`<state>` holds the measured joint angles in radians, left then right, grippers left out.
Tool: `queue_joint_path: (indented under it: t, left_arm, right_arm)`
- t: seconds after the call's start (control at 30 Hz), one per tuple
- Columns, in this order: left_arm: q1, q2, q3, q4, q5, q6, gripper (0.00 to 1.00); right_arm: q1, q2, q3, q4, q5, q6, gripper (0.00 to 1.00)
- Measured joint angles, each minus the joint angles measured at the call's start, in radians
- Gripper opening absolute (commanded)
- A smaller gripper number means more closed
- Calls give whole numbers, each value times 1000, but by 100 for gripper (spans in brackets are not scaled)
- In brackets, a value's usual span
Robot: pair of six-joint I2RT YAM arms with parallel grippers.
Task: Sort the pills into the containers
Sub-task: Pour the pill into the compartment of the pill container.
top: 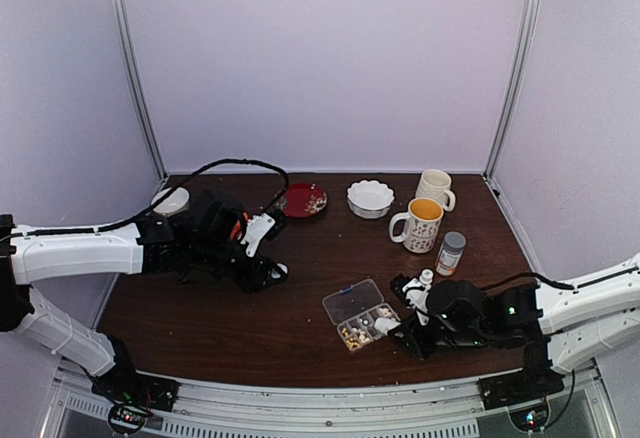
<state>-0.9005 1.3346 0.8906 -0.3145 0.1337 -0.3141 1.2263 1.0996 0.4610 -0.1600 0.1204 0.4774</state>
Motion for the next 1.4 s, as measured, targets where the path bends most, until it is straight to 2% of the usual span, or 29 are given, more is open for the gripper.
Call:
queue_joint_path:
  t: [0.37,1.4]
  left_arm:
    - [-2,0,0,0,0,-1,9]
    - [-5,0,0,0,0,-2,9]
  right_arm:
    - [4,71,36,-25,-5,-1,0]
    - [14,46,21,3,5,1,0]
